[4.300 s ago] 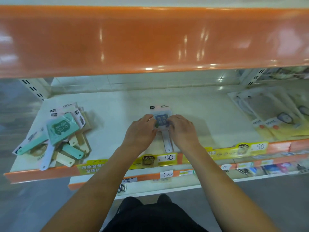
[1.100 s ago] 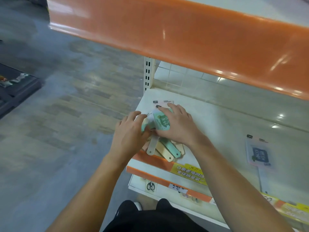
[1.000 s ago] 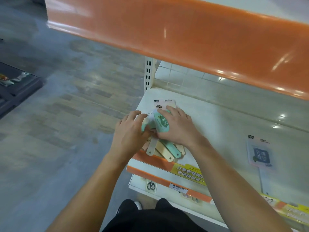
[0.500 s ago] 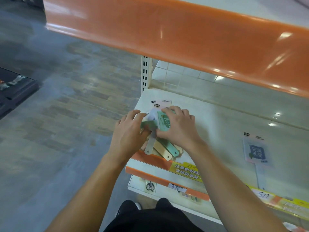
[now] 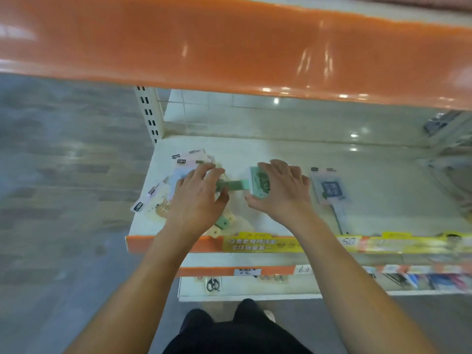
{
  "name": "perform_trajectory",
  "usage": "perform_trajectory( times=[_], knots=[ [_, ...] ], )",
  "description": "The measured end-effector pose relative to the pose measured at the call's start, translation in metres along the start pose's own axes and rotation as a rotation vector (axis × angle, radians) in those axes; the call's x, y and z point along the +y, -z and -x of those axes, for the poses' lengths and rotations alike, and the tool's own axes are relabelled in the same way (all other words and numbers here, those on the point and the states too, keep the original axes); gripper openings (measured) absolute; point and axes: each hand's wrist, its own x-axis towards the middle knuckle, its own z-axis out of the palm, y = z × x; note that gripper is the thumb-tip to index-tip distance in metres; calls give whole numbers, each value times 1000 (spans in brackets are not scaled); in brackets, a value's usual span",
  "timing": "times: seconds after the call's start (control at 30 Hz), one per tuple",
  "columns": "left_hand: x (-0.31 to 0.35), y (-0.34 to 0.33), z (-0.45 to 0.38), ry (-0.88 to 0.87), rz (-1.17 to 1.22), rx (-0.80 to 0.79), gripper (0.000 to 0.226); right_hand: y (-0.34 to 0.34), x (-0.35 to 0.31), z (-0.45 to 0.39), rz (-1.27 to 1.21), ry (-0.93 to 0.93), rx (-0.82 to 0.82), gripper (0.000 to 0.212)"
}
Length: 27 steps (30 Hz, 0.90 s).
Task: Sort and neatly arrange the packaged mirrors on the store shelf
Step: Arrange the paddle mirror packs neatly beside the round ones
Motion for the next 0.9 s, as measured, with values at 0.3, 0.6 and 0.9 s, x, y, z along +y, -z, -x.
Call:
perform_trajectory(
  times=[0.3,0.6,0.9],
  knots=[
    [65,-35,-21,-194,-54,-106,45,11,72,21,1,-141,3,83],
    [121,-69,-28,-193,-86,-201,50,27,129,18,-5,-69,18,84],
    [162,-79,-23,-44,-99,-248,22,30,164,18,-42,86,2,81]
  ],
)
